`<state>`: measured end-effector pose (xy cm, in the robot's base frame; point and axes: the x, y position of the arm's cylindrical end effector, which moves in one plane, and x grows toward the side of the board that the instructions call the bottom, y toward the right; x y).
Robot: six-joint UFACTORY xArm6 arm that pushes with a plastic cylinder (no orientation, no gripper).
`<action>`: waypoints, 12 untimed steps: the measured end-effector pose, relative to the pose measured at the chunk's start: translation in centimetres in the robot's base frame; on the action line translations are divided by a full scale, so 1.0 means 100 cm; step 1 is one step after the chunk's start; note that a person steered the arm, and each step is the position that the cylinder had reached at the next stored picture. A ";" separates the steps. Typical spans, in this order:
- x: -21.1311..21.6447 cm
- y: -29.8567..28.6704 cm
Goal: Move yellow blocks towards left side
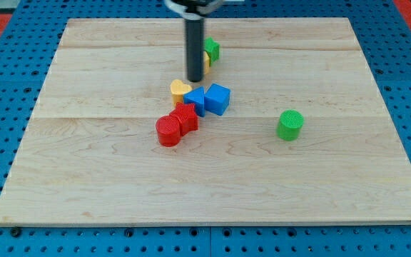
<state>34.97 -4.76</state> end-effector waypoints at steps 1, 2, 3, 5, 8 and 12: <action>0.004 0.049; -0.003 0.105; -0.031 0.068; 0.007 -0.101; 0.062 -0.008; 0.015 0.115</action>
<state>36.44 6.77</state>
